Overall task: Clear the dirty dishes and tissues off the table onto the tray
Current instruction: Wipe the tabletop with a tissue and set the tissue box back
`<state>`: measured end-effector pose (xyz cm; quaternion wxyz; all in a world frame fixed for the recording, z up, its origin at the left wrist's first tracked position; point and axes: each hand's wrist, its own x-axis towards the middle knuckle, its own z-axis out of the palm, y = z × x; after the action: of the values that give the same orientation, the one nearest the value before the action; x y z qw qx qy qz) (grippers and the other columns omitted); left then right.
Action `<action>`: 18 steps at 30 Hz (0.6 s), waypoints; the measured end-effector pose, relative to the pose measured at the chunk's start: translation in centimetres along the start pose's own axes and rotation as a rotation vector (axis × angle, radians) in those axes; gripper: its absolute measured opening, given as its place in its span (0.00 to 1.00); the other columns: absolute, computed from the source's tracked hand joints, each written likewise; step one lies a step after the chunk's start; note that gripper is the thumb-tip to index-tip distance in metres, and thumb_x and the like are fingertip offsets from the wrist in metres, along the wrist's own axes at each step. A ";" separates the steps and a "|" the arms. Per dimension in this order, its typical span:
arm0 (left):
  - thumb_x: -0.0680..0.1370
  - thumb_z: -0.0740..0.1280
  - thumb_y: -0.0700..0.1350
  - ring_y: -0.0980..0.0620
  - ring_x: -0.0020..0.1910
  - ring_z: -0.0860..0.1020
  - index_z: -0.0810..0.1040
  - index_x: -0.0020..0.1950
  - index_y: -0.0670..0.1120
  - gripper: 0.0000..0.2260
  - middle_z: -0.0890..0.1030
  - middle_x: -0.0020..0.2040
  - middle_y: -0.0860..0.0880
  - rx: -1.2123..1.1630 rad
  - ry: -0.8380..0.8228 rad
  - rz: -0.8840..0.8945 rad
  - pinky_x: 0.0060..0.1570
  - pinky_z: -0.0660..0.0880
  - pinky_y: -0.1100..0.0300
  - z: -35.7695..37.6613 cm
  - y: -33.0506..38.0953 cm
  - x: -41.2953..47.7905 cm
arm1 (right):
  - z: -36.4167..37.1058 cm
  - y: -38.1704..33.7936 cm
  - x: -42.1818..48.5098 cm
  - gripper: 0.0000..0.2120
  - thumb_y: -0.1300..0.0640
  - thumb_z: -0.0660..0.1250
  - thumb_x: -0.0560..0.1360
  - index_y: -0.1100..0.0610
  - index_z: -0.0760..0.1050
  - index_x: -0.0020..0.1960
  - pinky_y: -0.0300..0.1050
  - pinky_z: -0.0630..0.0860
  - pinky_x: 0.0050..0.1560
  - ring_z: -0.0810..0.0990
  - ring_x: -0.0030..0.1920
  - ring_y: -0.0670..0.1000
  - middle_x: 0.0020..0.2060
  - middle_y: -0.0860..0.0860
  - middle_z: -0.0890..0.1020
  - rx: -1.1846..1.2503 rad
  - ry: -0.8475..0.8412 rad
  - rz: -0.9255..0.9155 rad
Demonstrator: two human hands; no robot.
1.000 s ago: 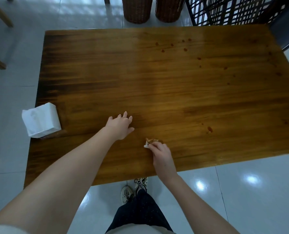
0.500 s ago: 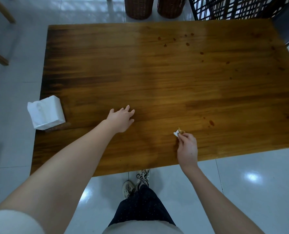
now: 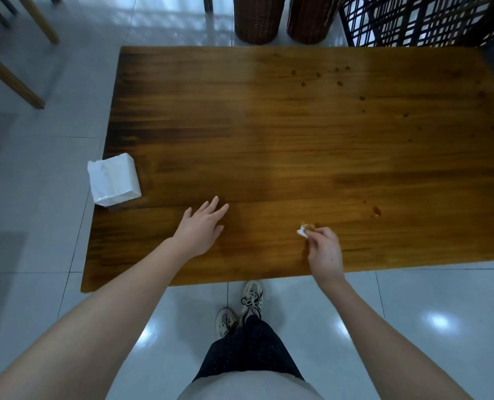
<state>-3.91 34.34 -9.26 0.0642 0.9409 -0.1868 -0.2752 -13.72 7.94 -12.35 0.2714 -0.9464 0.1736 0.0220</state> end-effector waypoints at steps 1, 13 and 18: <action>0.83 0.54 0.50 0.47 0.78 0.49 0.49 0.79 0.54 0.25 0.47 0.79 0.48 0.000 0.001 0.000 0.73 0.51 0.43 0.3 -0.2 -0.4 | -0.4 0.6 0.2 0.13 0.67 0.61 0.78 0.64 0.77 0.60 0.39 0.68 0.57 0.74 0.57 0.55 0.54 0.55 0.77 0.016 0.036 0.068; 0.83 0.54 0.50 0.48 0.78 0.49 0.50 0.79 0.54 0.25 0.47 0.79 0.48 -0.043 0.036 -0.002 0.74 0.49 0.44 2.6 -1.6 -4.6 | 3.9 -5.4 -2.6 0.15 0.67 0.61 0.78 0.63 0.75 0.63 0.35 0.68 0.55 0.74 0.57 0.51 0.55 0.52 0.76 0.077 -0.033 0.033; 0.83 0.54 0.51 0.48 0.78 0.49 0.50 0.79 0.55 0.25 0.48 0.79 0.49 -0.048 0.021 -0.007 0.74 0.49 0.44 2.9 -1.8 -5.1 | 6.0 -7.9 -4.1 0.16 0.68 0.61 0.78 0.60 0.75 0.64 0.40 0.70 0.58 0.71 0.57 0.50 0.55 0.51 0.76 0.000 -0.152 -0.164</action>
<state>-8.92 37.88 -9.60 0.0879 0.9426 -0.1759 -0.2699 -14.57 18.57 -12.90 0.2849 -0.9530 0.0743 0.0712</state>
